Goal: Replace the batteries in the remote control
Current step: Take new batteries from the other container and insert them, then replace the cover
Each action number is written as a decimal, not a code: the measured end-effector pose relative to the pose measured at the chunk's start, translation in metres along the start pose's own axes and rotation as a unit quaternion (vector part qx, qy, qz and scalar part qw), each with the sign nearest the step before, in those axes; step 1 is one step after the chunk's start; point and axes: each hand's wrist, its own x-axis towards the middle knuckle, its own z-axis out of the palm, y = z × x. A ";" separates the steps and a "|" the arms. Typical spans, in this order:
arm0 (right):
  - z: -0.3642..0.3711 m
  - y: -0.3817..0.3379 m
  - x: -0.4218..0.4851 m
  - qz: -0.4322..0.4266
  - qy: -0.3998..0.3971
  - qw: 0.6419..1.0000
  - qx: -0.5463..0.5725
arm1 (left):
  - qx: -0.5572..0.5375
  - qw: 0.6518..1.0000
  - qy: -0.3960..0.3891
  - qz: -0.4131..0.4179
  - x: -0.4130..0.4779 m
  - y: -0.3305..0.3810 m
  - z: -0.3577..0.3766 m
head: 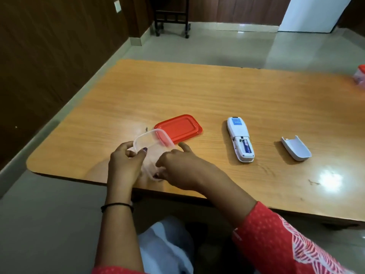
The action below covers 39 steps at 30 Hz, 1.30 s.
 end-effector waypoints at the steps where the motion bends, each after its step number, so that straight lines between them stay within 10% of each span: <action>1: 0.002 -0.002 0.002 -0.004 0.004 1.000 -0.019 | -0.009 1.000 -0.002 -0.003 0.002 -0.002 -0.002; 16: 0.002 0.011 -0.007 -0.035 0.001 0.983 0.179 | -0.001 0.999 0.053 0.008 0.003 -0.006 0.004; 23: -0.003 0.033 -0.027 -0.029 0.163 0.860 0.483 | 0.053 0.996 0.068 0.031 0.003 -0.002 0.009; 29: -0.009 0.089 -0.066 0.104 0.388 0.775 0.488 | 0.150 0.956 0.162 0.193 -0.014 0.019 0.026; 34: 0.003 0.135 -0.095 0.198 0.465 0.694 0.514 | 0.107 0.914 0.028 0.389 -0.033 0.042 0.080; 39: 0.014 0.145 -0.092 0.219 0.504 0.689 0.473 | 0.166 0.875 -0.185 0.415 -0.051 0.036 0.138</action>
